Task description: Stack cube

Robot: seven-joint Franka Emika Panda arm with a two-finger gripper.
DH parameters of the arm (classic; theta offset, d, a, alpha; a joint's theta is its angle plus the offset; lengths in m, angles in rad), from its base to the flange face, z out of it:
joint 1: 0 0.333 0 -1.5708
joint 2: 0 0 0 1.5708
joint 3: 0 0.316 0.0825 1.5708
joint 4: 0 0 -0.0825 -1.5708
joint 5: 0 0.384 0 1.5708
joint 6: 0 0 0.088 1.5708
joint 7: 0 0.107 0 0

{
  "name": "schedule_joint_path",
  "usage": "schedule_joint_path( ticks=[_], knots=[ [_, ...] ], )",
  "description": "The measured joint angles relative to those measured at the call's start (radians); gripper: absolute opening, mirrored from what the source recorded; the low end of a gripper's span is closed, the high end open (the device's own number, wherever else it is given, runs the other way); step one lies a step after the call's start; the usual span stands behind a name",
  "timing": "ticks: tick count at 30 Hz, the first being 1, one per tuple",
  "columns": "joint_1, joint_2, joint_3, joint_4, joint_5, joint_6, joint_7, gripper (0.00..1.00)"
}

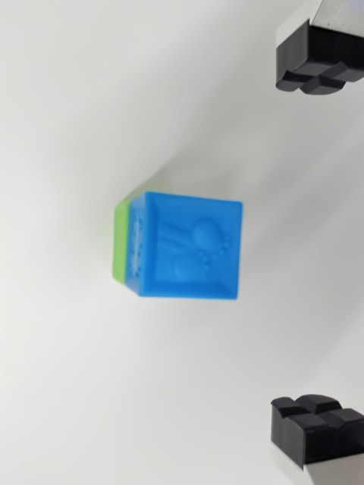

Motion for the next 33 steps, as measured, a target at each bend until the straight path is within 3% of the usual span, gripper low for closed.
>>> schedule_joint_path(
  ticks=[16, 33],
  knots=[
    [0.0, -0.144, -0.001, 0.076, 0.006, -0.217, -0.006, 1.0],
    [0.0, -0.221, -0.005, 0.174, 0.007, -0.394, -0.008, 1.0]
  ],
)
